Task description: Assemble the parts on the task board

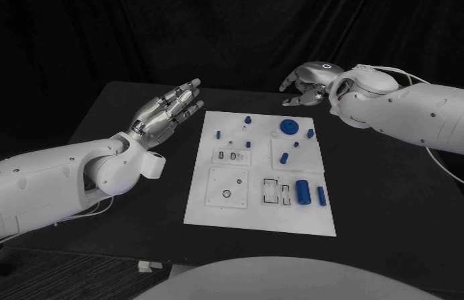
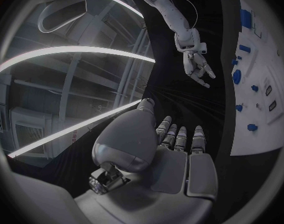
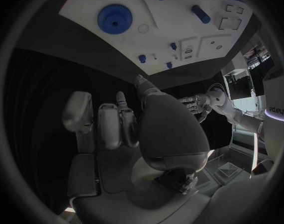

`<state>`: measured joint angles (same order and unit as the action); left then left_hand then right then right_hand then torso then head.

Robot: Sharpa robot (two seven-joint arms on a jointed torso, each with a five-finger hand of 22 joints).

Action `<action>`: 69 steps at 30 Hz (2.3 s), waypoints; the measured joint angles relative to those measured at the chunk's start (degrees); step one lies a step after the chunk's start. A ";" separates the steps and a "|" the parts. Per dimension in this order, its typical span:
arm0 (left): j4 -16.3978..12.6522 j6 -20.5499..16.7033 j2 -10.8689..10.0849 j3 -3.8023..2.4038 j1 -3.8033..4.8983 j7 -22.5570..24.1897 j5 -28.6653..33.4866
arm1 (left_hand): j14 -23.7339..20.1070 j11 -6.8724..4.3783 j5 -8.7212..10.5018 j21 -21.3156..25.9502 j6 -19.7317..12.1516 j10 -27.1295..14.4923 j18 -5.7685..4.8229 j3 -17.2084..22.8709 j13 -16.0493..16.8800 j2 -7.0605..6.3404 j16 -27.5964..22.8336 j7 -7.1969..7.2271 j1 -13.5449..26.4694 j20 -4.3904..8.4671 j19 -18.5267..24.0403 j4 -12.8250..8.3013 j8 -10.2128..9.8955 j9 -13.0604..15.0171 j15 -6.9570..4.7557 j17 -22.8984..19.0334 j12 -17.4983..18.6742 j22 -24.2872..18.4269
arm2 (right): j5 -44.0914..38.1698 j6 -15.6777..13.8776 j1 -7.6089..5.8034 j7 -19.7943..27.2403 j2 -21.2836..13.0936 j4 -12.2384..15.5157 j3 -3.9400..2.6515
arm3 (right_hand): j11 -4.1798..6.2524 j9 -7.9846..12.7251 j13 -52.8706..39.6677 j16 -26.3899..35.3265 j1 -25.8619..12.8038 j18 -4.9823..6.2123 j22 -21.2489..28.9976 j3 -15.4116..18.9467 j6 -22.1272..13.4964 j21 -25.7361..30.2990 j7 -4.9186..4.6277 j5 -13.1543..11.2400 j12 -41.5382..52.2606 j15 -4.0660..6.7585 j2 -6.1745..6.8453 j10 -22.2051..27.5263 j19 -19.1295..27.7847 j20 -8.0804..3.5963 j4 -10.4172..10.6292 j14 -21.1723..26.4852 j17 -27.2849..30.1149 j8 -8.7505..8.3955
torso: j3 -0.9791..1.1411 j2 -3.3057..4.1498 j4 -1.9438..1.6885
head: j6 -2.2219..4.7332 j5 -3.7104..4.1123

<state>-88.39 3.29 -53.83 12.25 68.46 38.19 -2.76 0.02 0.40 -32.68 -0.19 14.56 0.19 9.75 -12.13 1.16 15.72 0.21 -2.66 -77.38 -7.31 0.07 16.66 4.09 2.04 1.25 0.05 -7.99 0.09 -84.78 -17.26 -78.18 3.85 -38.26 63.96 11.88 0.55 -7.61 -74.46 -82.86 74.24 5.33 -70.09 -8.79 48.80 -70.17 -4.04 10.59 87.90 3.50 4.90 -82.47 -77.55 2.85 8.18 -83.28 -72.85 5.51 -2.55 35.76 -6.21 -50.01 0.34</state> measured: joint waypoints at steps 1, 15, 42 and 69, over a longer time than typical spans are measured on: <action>0.04 0.10 0.09 0.00 -0.03 -0.06 0.00 | 0.00 0.00 0.00 0.00 0.00 0.00 0.00 0.00 0.00 0.00 0.00 0.00 0.00 0.00 0.00 0.00 0.00 0.00 0.00 0.00 0.00 0.00 | 0.52 0.35 0.25 -0.33 -0.25 -0.26 0.00 | 0.11 -0.33 -0.32 -3.60 -0.53 -0.53 -2.65 0.42 0.56 -3.29 0.07 0.07 1.25 0.20 -0.08 -0.88 -1.66 -0.14 0.34 -0.38 -1.25 0.36 | -0.02 -0.08 0.04 | 0.00 -0.07; 0.46 0.98 0.59 0.00 -0.14 -0.65 -0.01 | -0.19 0.00 -0.47 0.00 0.00 0.00 0.00 0.15 0.00 0.17 0.00 0.00 -0.25 -0.20 -0.20 -0.15 0.00 -0.01 0.22 0.01 0.01 0.00 | 3.13 3.02 3.36 -3.02 -1.28 -1.85 0.02 | 0.51 -1.88 -0.49 -7.00 -4.22 -3.18 -4.86 2.19 1.29 -16.73 0.29 4.05 1.91 0.49 0.30 -1.45 -6.20 -0.69 3.30 -0.67 -2.10 1.38 | 0.01 -0.96 0.57 | -0.01 -0.49; 0.79 1.87 0.42 0.01 -0.32 -1.77 -0.02 | 0.00 -0.01 -1.03 0.00 0.00 -0.01 0.00 0.31 0.00 -0.23 0.00 0.00 -0.66 -0.40 0.00 -0.31 0.00 -0.02 0.40 0.04 0.01 0.01 | 2.57 5.74 6.54 -5.74 1.18 -4.18 0.01 | 1.14 -2.67 -0.47 -6.99 1.28 -4.92 -4.84 -1.74 -3.59 -19.47 0.59 10.40 1.90 1.26 -0.73 -1.65 -6.60 -1.10 -2.79 -0.71 -2.08 1.02 | -0.03 -0.97 0.47 | 0.02 0.00; 1.01 2.90 0.51 0.01 -0.37 -2.36 -0.03 | 0.00 -0.01 -1.03 0.00 0.00 -0.01 0.00 0.47 0.00 -0.23 0.00 0.00 -0.66 -0.40 0.00 -0.15 0.00 -0.02 0.40 0.00 0.01 0.01 | 1.69 6.73 8.15 -7.60 5.58 -9.67 0.00 | 0.08 -7.46 -0.45 -6.99 -1.28 -4.90 -4.83 0.53 -9.60 -19.47 -0.75 3.66 1.90 0.67 -0.67 -1.42 -6.39 -0.48 -2.13 -0.86 -2.07 9.62 | -0.06 -1.01 0.46 | 0.02 -0.13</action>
<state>-87.38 6.19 -53.32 12.26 68.10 35.84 -2.79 0.02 0.39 -33.71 -0.19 14.55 0.18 9.75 -11.66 1.16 15.49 0.21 -2.66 -78.04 -7.71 0.07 16.52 4.09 2.02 1.64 0.05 -7.98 0.10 -83.09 -10.53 -70.03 -3.76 -32.69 54.29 11.88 0.63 -15.06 -74.91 -89.85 72.96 0.43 -74.91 -8.26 39.20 -89.64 -4.79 14.25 89.80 4.18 4.23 -83.89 -83.94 2.37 6.05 -84.14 -74.92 15.13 -2.61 34.76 -5.75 -49.99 0.21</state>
